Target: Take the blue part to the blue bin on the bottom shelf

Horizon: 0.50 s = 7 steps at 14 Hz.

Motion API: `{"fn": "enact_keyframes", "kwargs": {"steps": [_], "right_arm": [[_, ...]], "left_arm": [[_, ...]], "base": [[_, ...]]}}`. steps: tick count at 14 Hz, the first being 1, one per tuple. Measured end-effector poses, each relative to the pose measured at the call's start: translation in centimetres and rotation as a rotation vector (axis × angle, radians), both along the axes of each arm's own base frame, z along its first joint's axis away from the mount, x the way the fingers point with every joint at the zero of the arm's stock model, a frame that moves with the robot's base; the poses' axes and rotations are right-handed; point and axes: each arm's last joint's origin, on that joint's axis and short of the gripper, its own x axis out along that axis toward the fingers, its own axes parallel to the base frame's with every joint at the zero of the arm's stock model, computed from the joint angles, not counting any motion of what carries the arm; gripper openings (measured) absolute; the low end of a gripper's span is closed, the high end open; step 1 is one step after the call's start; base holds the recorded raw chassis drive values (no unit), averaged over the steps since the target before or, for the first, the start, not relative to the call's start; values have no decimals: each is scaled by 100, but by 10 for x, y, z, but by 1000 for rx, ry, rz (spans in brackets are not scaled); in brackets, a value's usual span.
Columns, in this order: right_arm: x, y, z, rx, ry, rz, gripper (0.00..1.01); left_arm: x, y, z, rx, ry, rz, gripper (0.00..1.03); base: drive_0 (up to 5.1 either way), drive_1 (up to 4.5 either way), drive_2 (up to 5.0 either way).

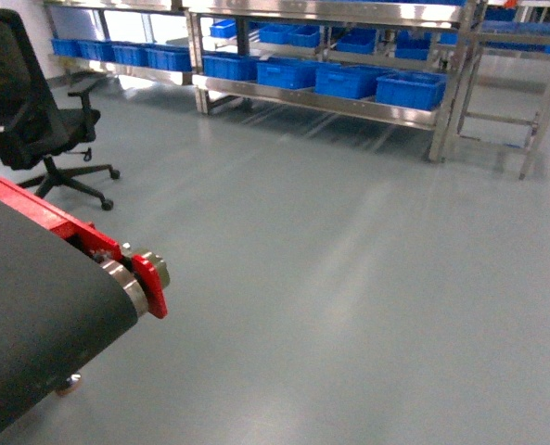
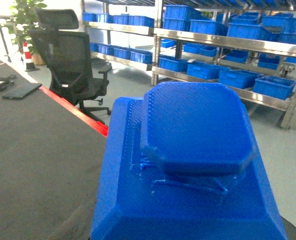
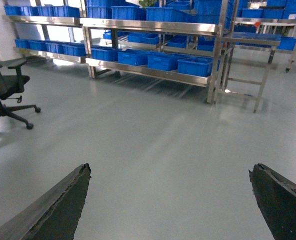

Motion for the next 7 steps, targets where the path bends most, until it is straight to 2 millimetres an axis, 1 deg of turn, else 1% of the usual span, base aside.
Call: {"fn": "enact_keyframes", "kwargs": {"steps": [7], "right_arm": [[0, 0, 0, 0, 0, 0, 98]], "left_arm": [[0, 0, 0, 0, 0, 0, 43]], "base": [[-155, -155, -155]]}}
